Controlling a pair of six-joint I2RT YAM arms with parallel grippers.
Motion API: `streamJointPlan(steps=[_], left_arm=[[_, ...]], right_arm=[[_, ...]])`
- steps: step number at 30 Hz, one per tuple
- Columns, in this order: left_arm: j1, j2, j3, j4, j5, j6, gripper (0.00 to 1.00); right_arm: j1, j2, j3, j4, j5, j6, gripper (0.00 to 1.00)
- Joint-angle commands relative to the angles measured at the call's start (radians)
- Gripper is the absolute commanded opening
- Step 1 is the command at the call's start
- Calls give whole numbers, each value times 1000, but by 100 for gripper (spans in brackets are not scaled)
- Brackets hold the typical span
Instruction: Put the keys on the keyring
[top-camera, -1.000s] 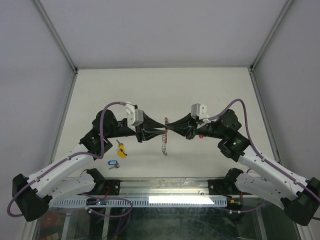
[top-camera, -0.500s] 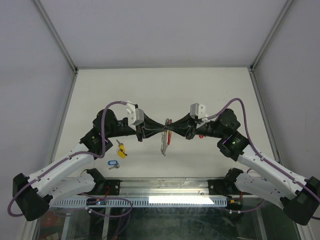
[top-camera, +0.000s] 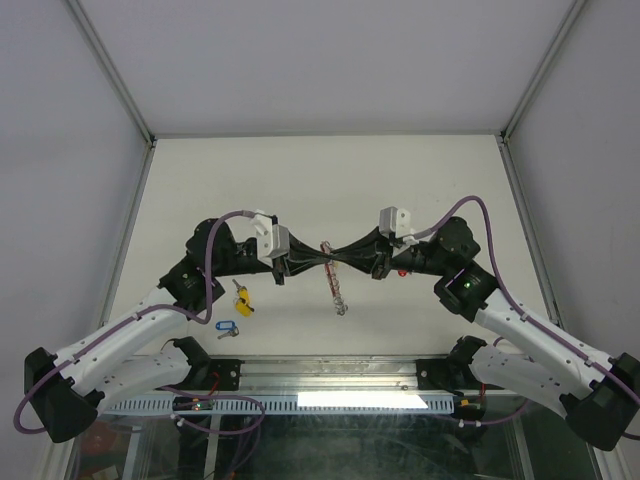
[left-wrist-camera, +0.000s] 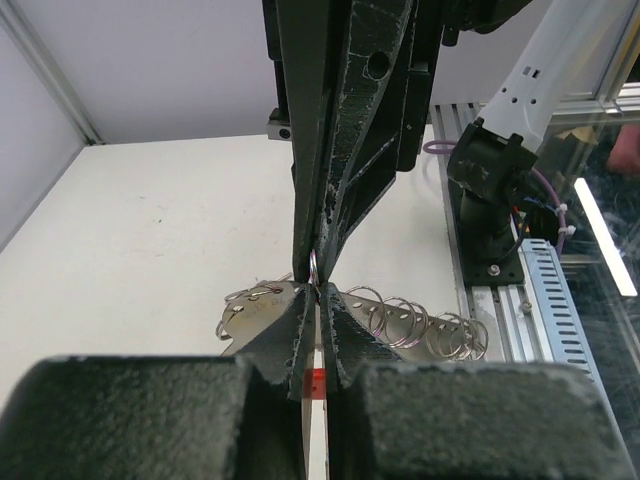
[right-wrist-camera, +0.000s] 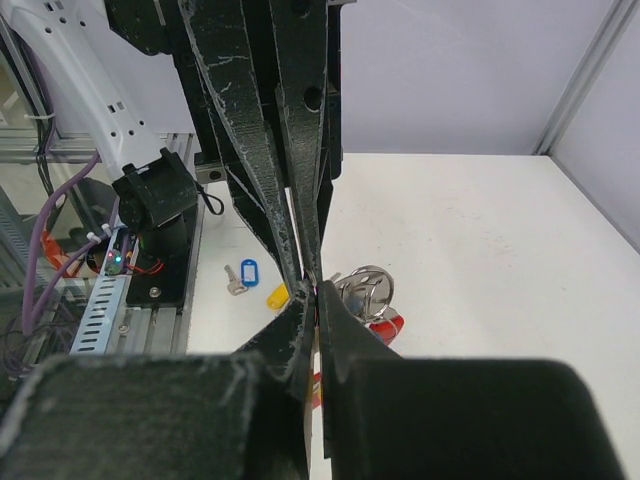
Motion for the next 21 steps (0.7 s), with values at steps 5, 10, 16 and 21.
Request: streamJointPlan(steps=[5,10,16,21], left_arm=[[-12,7,70,-27,50,154,0],[-12,4,71,-58,37,220,0],[-13,14,67,-64,41,240,0],[-11,9,57,-64,33,249,0]], right_arm=[[8,0,38,29,-31,-9,6],[8,-20,42,-31,-17,-50,20],[8,-60,37,-95,26,-115,26],[8,-113,16,-155,50,-193,26]])
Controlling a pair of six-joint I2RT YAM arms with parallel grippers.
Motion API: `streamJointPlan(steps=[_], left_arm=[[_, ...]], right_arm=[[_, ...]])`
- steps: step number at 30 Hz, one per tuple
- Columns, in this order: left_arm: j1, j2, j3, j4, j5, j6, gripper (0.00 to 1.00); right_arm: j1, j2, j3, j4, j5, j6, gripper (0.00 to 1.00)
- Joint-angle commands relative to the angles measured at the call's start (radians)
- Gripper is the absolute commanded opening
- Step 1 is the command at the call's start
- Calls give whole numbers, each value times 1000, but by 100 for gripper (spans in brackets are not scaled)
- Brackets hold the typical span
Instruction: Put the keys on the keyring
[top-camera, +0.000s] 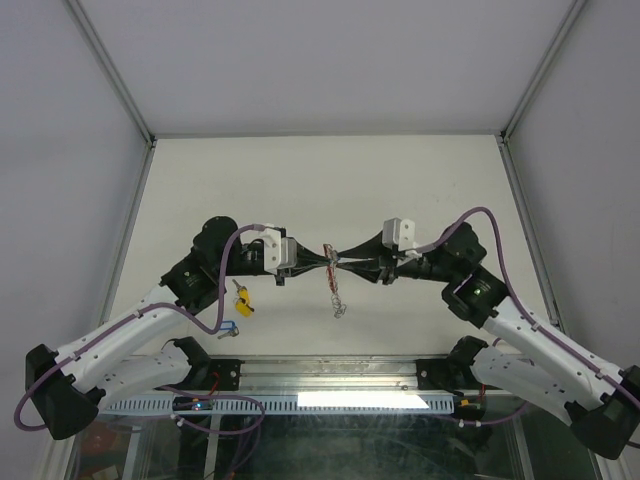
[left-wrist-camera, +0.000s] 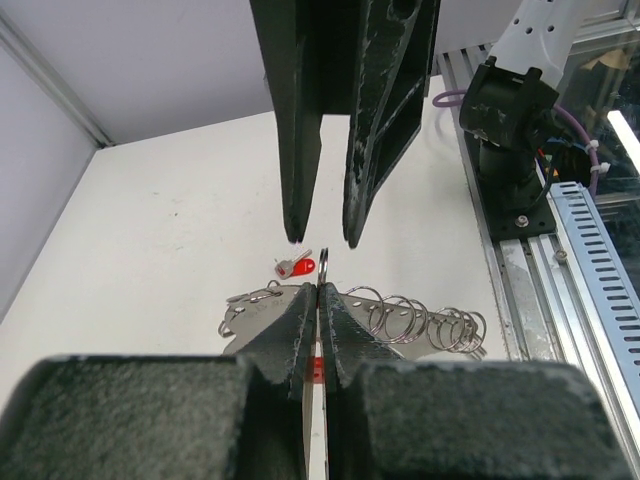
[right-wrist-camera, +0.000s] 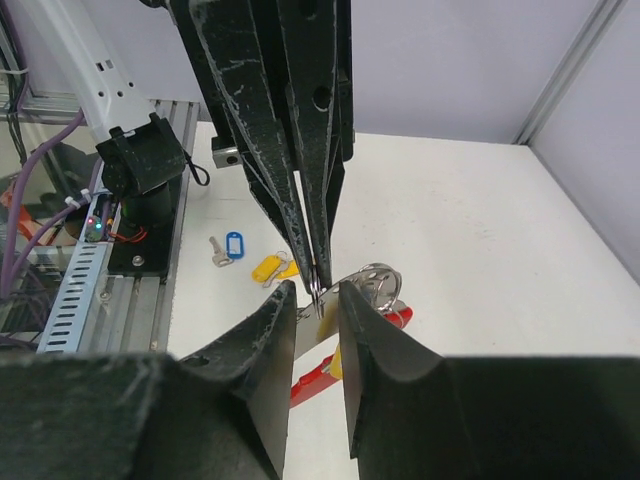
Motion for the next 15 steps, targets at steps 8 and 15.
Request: streamJointPlan(steps=[8,15], left_arm=[[-5,-18,18,64,9,35,0],[-6,-10,20,69,13,30,0]], right_arm=[[4,-100,-21,-86,52,-173,26],[4,-52,-10,-75,44,-164,26]])
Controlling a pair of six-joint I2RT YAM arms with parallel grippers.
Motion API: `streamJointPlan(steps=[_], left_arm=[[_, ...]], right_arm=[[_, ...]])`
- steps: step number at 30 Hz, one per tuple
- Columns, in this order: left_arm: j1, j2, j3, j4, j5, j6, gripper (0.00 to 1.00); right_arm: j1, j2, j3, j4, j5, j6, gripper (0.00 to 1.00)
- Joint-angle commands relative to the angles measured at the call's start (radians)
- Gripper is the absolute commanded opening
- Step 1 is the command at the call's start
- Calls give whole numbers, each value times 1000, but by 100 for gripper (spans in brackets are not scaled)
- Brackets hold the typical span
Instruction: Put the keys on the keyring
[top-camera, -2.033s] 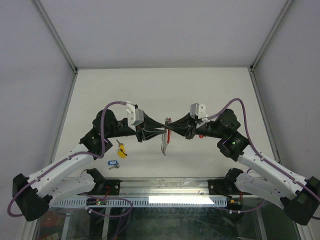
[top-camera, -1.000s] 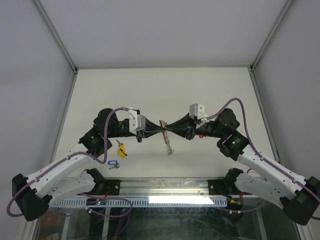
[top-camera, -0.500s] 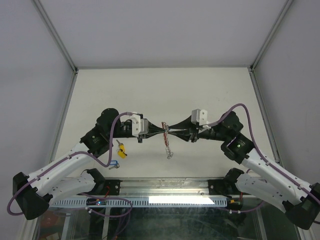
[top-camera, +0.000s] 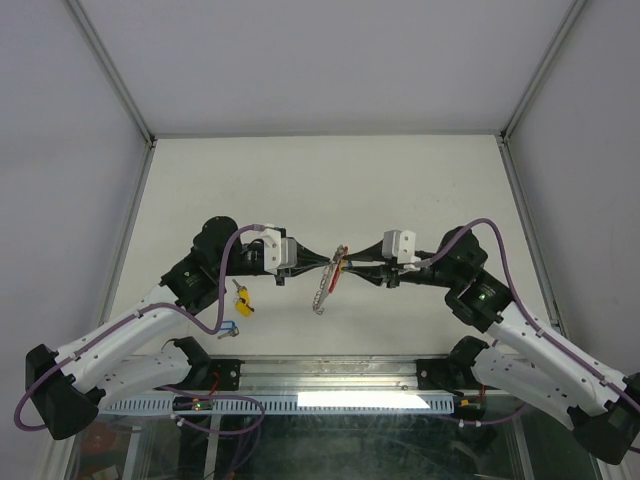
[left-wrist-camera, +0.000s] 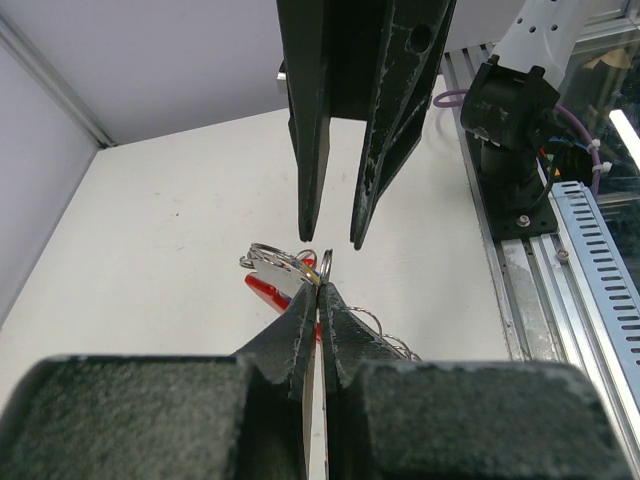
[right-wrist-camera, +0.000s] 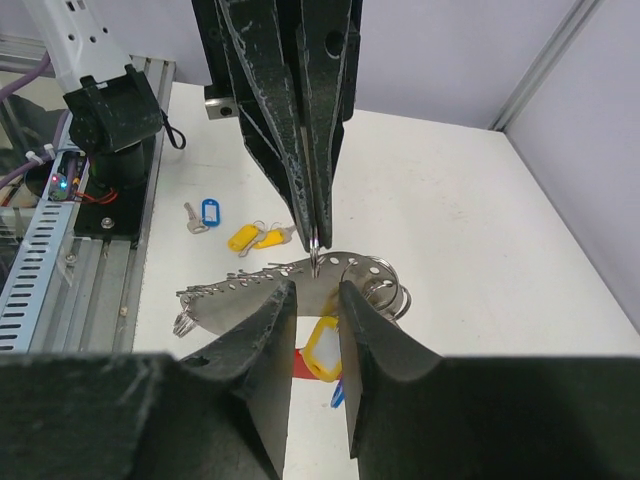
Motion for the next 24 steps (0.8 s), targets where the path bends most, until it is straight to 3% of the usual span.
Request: streamJointPlan(steps=[1,24], left_arm=[[-6,-9,21,71,16,24,0],[-5,13,28,51,10,25,0]], right_arm=[[4,32,14,31,12,-12,26],[14,99,46,95,-36,39,24]])
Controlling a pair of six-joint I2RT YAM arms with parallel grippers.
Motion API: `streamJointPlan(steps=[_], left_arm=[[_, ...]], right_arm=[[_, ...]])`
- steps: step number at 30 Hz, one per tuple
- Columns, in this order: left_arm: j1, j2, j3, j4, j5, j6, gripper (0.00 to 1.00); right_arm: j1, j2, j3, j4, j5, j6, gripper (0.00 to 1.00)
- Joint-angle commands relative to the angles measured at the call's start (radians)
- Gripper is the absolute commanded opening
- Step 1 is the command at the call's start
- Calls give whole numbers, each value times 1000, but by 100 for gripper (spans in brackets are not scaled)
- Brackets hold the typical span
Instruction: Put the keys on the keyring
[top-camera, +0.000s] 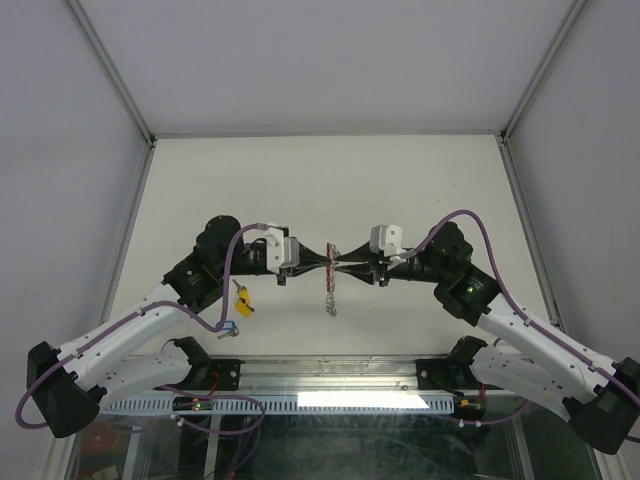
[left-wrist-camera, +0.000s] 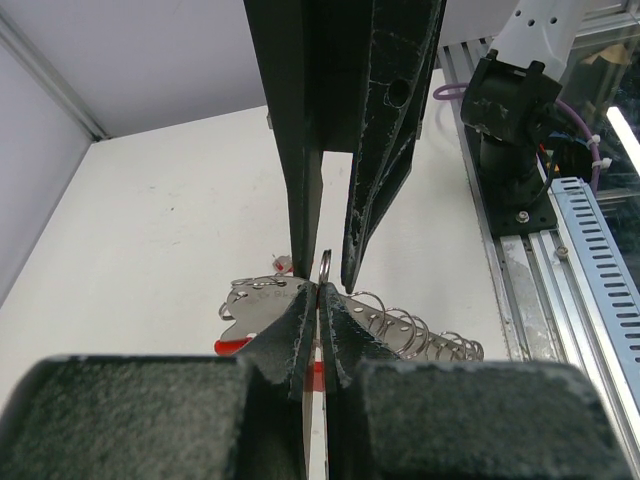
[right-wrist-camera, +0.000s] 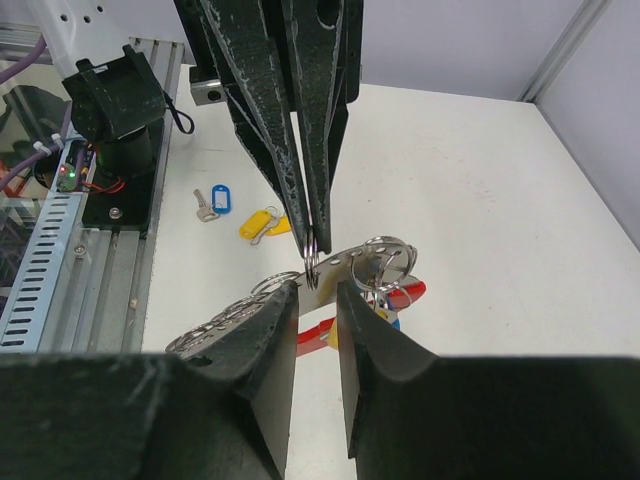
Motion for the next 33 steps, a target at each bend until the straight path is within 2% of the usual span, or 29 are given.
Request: streamJointPlan(steps=[1,7,15,20,25,26,30,33], left_arm=[[-4,0,28,52,9,25,0],[-5,2,28,45,5,28,0],[-5,11,37,22,5,37,0],[-5,16,43,12,4,40,0],[-5,5,46,2,-3,40,0],[-5,-3,48,-1,-2,40,3],[-4,-43,41,-16,-19,50,24],[-4,-76,32,-24,-70,54,35]], right_arm=[[8,0,45,72,-25,19,24],[11,8,45,73,-28,20,23],[15,25,54,64,-28,20,14],[18,25,60,51,-24,-2,0],[20,-3,56,41,12,-38,0],[21,-11,59,28,22,-54,0],[28,-38,96,-79,76,-160,0],[43,-57,121,-153,119,-251,0]])
